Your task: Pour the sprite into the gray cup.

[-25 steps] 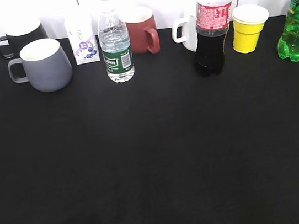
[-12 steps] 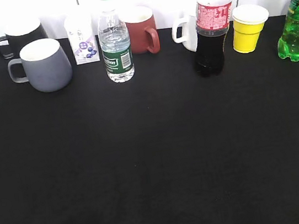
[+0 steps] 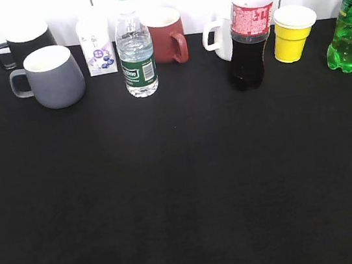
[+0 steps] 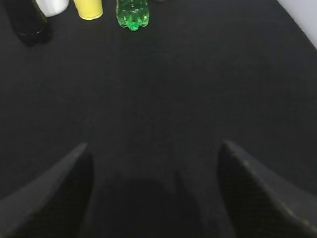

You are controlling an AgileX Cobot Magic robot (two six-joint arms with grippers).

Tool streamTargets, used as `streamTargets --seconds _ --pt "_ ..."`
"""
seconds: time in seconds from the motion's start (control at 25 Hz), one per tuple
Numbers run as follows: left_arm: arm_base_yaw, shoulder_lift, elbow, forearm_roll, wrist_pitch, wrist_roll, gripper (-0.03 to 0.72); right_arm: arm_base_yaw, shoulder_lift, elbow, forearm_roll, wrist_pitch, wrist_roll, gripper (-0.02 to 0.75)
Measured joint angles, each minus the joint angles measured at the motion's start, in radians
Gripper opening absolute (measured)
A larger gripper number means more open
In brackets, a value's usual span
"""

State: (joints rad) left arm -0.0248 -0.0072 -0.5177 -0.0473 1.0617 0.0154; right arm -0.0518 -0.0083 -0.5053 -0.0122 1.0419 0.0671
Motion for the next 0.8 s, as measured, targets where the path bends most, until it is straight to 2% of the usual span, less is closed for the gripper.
streamTargets --seconds 0.16,0.36,0.8 --pt "0.000 0.000 0.000 0.000 0.000 0.000 0.366 0.009 0.000 0.000 0.000 0.000 0.000 0.593" --pt "0.000 0.000 0.000 0.000 0.000 -0.001 0.242 0.010 0.000 0.000 0.000 0.000 0.000 0.593" --pt "0.000 0.000 0.000 0.000 0.000 -0.002 0.230 0.010 0.000 0.000 0.000 0.000 0.000 0.593"
